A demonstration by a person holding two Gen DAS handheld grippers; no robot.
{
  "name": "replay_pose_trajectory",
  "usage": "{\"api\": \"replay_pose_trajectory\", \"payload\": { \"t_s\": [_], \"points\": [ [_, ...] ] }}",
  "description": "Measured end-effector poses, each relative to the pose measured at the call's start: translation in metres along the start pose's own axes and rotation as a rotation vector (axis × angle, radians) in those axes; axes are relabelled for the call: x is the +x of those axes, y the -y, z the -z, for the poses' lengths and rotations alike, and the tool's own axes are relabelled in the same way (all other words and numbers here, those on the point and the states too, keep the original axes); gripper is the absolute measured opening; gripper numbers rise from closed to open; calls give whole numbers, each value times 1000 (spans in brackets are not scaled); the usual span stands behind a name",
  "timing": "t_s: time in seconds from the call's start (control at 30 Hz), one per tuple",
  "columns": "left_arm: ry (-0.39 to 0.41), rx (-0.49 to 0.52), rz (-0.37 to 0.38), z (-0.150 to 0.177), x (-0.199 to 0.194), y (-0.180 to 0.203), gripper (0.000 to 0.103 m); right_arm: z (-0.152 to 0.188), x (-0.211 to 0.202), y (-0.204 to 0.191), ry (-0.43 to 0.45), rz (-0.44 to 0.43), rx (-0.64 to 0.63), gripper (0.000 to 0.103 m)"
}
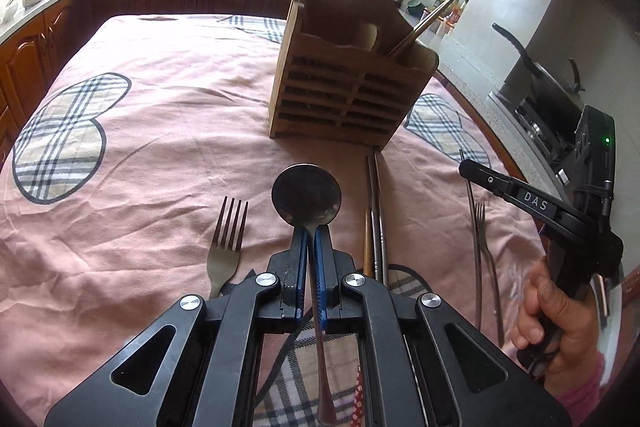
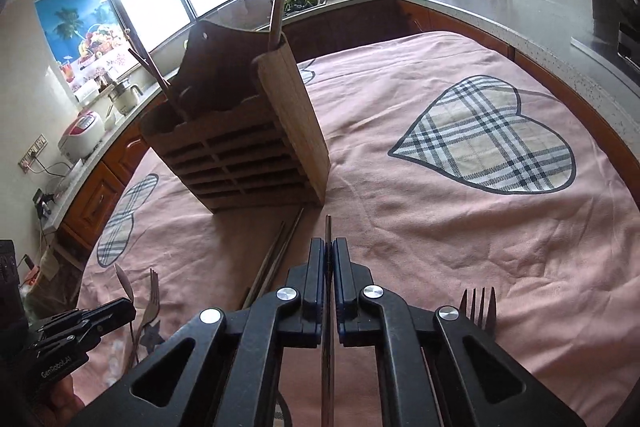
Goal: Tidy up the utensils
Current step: 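Grasp the metal spoon handle with the left tool while the right tool grasps a metal chopstick, then lift the spoon and chopstick up to the wooden holder and lower them in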
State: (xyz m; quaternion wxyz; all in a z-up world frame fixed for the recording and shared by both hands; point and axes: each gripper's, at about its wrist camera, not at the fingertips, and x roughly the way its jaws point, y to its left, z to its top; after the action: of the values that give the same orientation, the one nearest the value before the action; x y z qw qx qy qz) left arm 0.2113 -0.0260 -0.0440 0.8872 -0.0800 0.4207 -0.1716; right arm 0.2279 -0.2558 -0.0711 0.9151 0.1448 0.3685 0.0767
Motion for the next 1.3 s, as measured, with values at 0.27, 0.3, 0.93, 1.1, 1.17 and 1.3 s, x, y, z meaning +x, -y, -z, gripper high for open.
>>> {"api": "replay_pose_trajectory", "payload": {
  "t_s": [0.27, 0.3, 0.93, 1.1, 1.17, 1.3],
  "points": [
    [101, -17, 16, -6, -37, -4, 2, -8, -46, -12, 94, -43, -11, 4],
    [112, -20, 17, -6, -41, -3, 0, -9, -50, -14, 102, -46, -13, 4],
    [-51, 62, -39, -8, 27, 11, 39, -11, -79, -22, 165, -92, -18, 4],
    [-142, 128, -100, -15, 76, 25, 39, -12, -76, -16, 159, -95, -2, 4],
    [-160, 159, -109, -16, 90, 31, 36, -12, -74, -14, 157, -94, 3, 4],
    [-176, 210, -133, -14, 107, 38, 4, -14, -72, -10, 152, -93, 11, 4]
  ]
}}
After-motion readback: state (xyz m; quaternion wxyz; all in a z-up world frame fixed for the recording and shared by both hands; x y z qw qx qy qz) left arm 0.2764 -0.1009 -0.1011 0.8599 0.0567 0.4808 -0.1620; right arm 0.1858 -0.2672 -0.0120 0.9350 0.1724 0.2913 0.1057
